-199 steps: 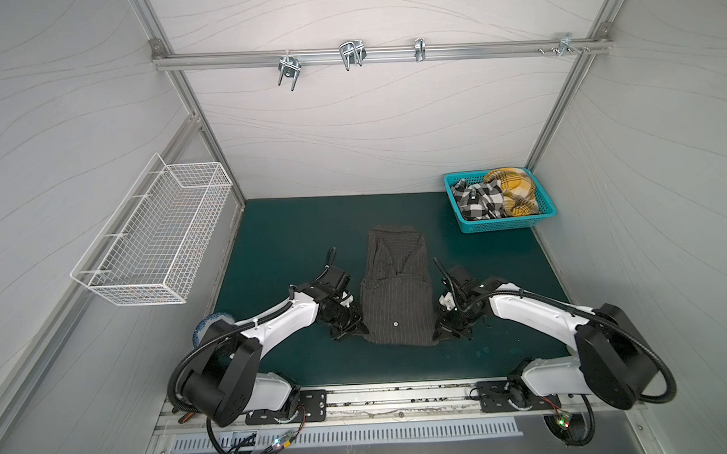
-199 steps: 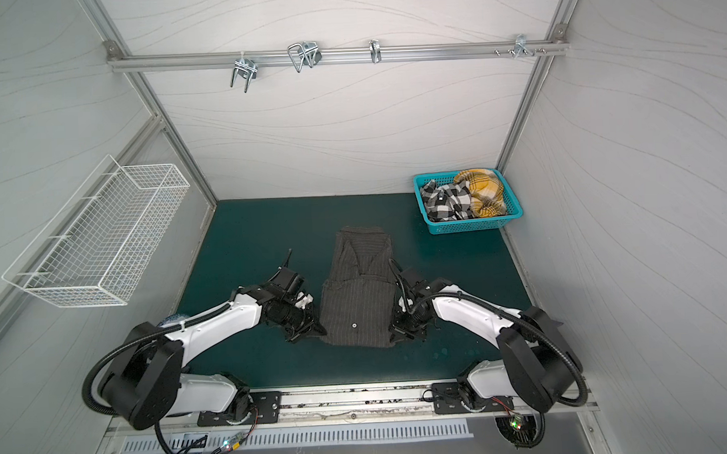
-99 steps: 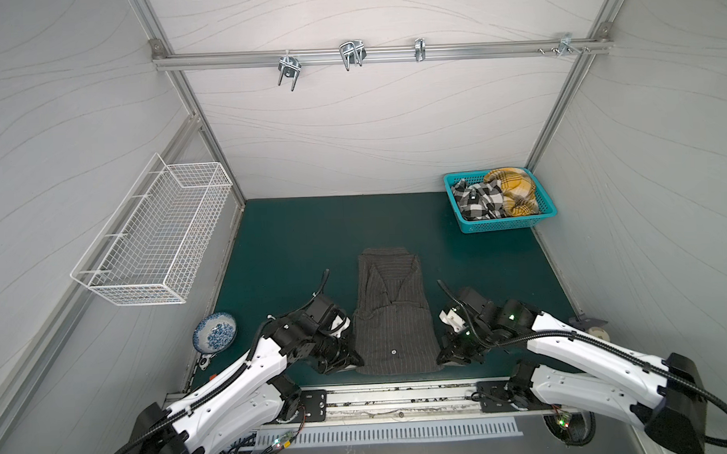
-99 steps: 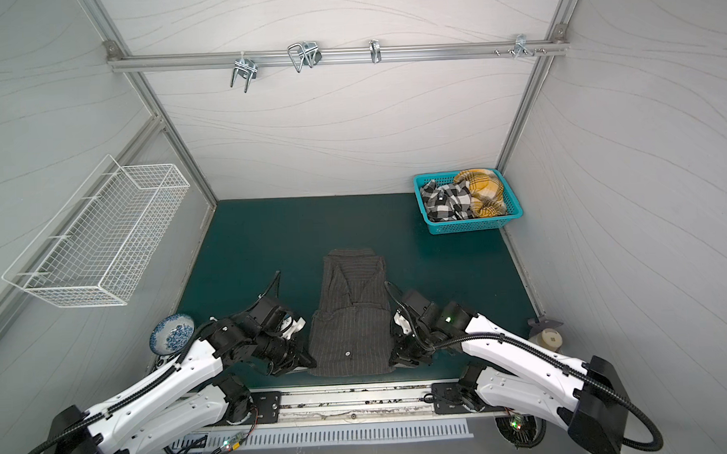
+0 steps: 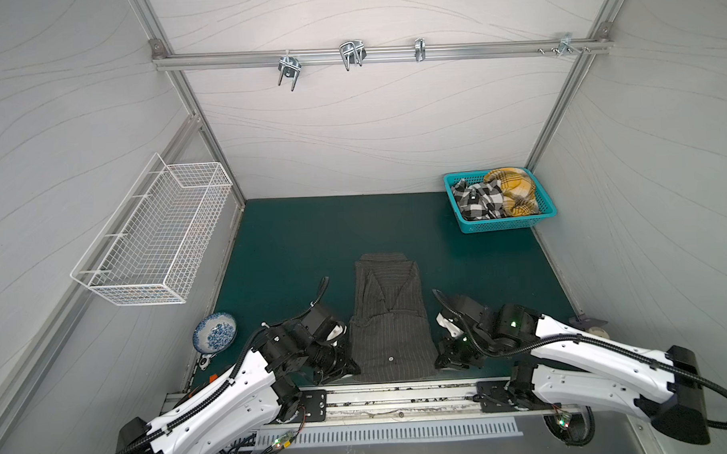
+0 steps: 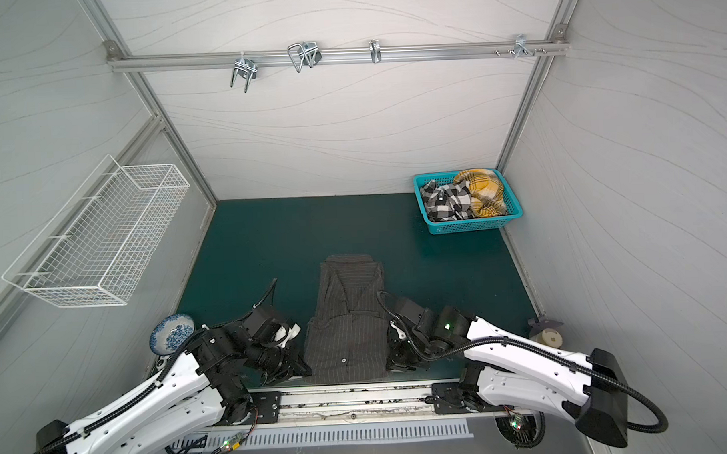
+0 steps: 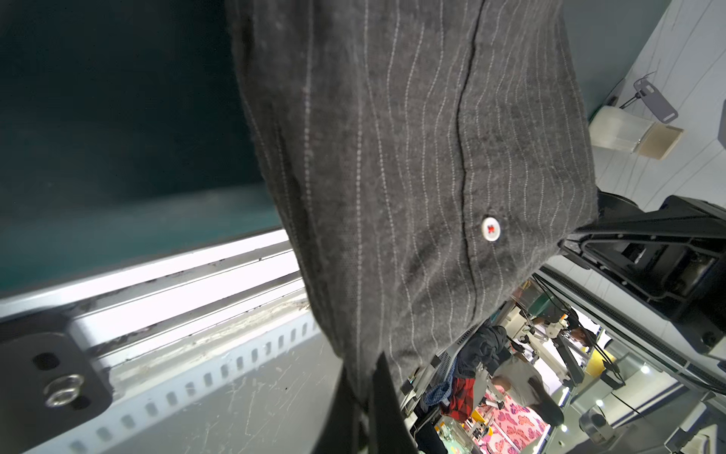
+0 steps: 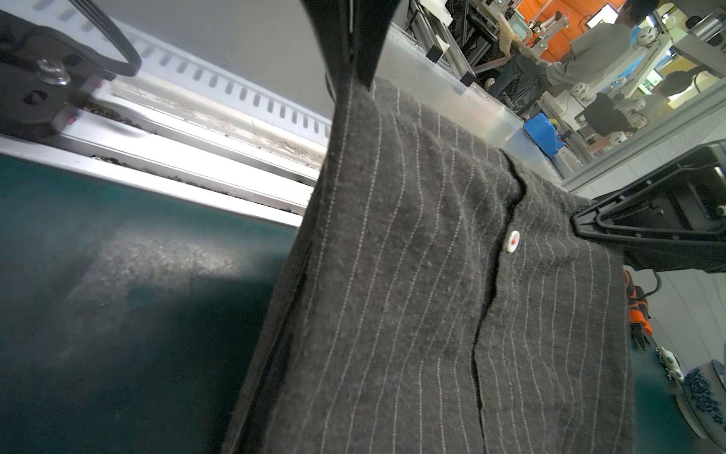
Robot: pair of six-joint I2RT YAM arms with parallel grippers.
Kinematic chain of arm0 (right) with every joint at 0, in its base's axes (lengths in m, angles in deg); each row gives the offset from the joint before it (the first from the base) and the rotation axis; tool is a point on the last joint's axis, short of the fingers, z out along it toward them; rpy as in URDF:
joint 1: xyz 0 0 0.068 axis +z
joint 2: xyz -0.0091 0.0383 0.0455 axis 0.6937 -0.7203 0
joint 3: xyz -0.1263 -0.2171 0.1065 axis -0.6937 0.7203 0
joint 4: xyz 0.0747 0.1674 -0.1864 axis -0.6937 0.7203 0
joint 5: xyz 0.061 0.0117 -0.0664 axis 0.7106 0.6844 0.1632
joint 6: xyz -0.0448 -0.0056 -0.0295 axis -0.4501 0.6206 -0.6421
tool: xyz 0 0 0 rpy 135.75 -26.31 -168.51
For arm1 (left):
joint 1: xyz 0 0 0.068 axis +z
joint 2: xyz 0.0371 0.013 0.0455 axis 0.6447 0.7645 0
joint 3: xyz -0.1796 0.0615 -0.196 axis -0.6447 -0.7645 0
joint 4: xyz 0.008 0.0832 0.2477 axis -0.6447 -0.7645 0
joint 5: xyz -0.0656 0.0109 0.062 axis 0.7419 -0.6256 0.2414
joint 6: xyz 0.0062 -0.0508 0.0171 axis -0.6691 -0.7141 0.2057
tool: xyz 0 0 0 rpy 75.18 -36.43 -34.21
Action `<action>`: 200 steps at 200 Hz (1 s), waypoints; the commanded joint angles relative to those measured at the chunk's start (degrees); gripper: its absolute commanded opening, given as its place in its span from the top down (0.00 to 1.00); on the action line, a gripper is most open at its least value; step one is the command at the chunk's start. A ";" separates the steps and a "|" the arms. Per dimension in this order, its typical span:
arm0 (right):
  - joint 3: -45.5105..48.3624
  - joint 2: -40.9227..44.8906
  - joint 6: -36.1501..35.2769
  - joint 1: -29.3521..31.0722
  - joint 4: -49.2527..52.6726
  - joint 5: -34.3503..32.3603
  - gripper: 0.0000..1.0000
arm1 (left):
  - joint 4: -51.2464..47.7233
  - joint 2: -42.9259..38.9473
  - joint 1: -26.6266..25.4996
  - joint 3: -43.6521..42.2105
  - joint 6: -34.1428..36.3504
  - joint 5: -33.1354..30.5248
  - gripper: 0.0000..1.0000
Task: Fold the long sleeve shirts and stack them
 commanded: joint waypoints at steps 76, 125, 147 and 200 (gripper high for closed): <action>1.02 0.43 1.67 0.14 8.57 -5.65 1.00 | -8.33 -1.79 -0.06 -0.53 -0.88 -4.72 1.00; 2.26 0.19 1.84 0.32 7.19 -5.16 1.00 | -5.30 -1.40 -0.04 -3.75 -1.84 -2.72 1.00; 3.39 0.22 2.26 0.32 5.98 -4.58 1.00 | -5.66 -0.48 0.01 -2.95 -1.24 -3.16 1.00; 2.05 1.11 3.15 2.59 7.62 -5.86 1.00 | -10.04 -3.48 0.01 -1.24 -1.81 -3.07 1.00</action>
